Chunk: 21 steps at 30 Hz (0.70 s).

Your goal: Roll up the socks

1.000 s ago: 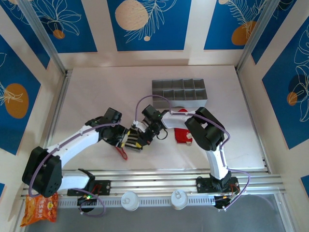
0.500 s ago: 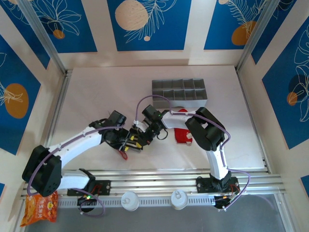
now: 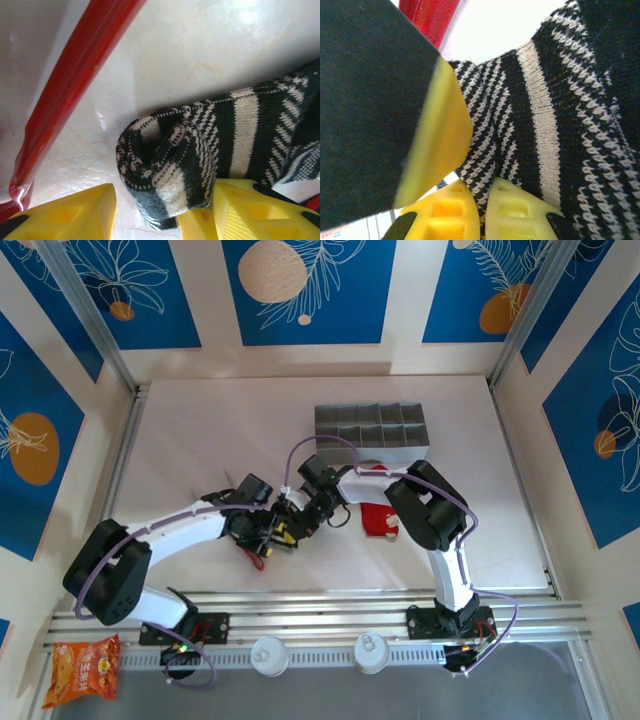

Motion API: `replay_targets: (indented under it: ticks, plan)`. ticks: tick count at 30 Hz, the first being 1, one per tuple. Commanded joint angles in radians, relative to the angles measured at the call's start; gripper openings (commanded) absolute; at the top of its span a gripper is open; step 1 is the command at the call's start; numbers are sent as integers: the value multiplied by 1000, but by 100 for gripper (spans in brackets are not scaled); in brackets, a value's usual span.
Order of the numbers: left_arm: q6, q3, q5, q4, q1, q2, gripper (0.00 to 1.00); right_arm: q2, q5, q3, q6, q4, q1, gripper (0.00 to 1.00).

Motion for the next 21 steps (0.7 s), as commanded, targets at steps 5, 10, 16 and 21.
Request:
replay_targets:
  ticks: [5, 10, 16, 21]
  plan:
    - [-8, 0, -33, 67, -13, 117, 46, 6, 99, -57, -20, -44, -14, 0]
    - [-17, 16, -35, 10, -41, 134, 30, -97, 160, -155, -34, 79, -24, 20]
    - [-58, 0, -36, 24, -66, 141, 14, -337, 306, -397, -80, 361, 9, 46]
    - [-77, 39, -17, 21, -75, 186, 4, -474, 479, -533, -177, 495, 96, 55]
